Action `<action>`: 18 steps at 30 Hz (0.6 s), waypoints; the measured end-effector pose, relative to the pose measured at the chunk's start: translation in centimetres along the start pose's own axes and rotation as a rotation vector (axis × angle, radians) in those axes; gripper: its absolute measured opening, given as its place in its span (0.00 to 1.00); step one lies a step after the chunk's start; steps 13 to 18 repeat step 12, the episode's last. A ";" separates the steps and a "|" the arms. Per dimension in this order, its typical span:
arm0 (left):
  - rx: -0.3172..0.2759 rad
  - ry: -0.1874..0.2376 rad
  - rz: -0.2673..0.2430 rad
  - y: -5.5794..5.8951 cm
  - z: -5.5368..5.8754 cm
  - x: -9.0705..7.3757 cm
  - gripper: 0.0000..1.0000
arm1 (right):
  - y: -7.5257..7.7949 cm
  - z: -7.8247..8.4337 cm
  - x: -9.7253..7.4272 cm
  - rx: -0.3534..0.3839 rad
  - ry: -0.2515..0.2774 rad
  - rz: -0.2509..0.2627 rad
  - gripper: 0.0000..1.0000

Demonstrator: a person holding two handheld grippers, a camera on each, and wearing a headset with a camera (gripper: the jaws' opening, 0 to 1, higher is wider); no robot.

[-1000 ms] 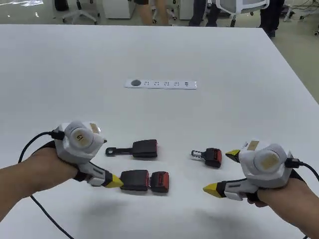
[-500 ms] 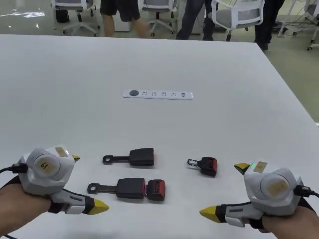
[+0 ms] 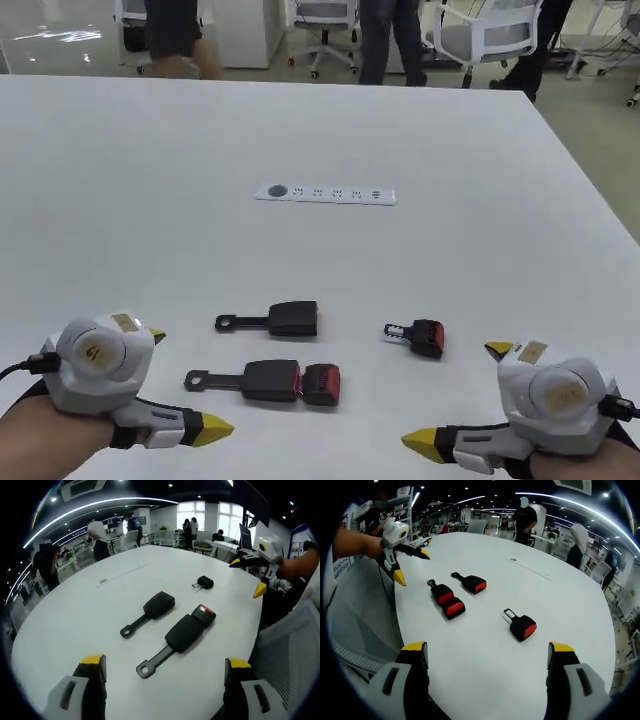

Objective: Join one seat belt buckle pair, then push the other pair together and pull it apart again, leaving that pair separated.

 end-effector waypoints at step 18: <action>-0.024 0.068 -0.032 -1.8 -0.2 -1.2 1.00 | 0.6 -1.1 0.2 0.046 0.023 0.017 1.00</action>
Point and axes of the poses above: the centre of the closed fingertips' face, and the gripper's own axes: x roughly forward along the fingers, y roughly to its right, z roughly out of its underside, the point moved 2 cm from there along -x, roughly backward along the fingers
